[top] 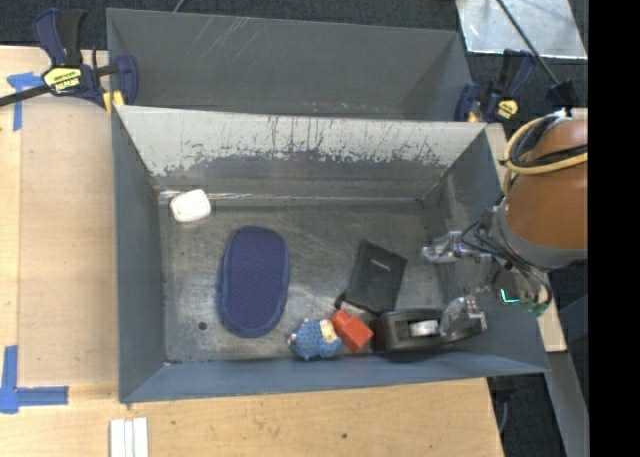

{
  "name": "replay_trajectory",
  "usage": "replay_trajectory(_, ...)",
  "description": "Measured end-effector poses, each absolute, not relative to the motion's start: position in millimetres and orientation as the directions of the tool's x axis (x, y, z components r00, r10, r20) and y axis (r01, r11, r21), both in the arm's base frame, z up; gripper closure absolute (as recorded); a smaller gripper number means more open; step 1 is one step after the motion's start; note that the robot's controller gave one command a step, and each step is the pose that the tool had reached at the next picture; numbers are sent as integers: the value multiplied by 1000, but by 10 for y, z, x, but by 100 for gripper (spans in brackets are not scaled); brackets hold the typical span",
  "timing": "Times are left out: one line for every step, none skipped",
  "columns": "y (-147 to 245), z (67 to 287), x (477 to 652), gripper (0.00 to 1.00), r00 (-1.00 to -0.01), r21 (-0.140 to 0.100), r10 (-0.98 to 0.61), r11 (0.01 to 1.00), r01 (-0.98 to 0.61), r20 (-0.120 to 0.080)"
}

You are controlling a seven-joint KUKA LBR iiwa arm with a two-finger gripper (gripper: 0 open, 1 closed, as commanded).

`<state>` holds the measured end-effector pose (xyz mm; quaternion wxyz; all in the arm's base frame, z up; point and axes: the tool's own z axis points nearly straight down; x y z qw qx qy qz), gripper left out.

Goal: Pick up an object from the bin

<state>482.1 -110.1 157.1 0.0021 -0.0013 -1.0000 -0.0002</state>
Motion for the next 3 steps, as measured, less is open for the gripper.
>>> replay_trajectory(-1059, 1301, 4879, 0, -1000, -7, -6, 1000, -6, -13)
replay_trajectory(-1032, 2527, 5049, 0, -993, -4, -115, 993, -115, -12)
replay_trajectory(-627, 1097, 5352, 0, -984, 0, -178, 984, -178, -1)
